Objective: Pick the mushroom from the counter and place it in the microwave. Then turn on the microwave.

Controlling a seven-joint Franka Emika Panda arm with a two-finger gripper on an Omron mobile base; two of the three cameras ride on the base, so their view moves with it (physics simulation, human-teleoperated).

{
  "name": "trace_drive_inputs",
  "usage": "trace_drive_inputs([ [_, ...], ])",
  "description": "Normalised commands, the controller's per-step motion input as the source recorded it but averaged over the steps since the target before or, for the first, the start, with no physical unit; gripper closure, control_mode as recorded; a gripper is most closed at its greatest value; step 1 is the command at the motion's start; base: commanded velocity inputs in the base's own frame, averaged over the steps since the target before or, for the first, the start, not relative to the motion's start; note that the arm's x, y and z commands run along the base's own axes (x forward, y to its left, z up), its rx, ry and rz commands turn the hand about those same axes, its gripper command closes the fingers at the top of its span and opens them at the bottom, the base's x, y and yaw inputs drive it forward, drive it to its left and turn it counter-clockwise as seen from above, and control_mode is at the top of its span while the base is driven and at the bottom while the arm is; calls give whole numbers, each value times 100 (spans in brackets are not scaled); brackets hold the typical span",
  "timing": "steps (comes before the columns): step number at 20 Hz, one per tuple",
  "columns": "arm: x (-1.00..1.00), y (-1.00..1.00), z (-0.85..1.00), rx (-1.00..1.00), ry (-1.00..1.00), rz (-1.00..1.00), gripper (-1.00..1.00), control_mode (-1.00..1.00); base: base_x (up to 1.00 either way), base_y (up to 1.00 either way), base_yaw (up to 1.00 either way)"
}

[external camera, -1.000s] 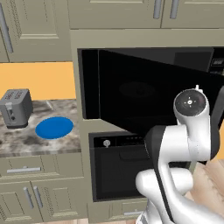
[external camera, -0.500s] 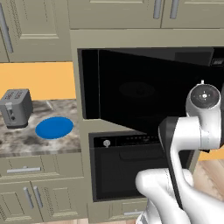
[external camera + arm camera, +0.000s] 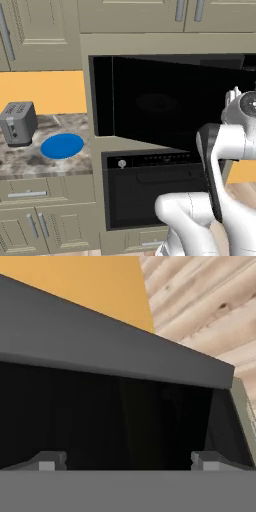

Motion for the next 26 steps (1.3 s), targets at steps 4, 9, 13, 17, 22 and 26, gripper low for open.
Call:
trace_drive_inputs([
  [4,50,-24,0,5,0,11,-100,-100,0,0,0],
  [9,53,-21,0,8,-3,14,-100,-100,0,0,0],
  [13,56,-19,0,11,-6,17,-100,-100,0,0,0],
  [17,53,-17,0,9,-10,16,-100,-100,0,0,0],
  [22,48,-11,0,5,-13,14,-100,-100,0,0,0],
  [26,37,-1,0,1,-16,9,-100,-100,0,0,0],
])
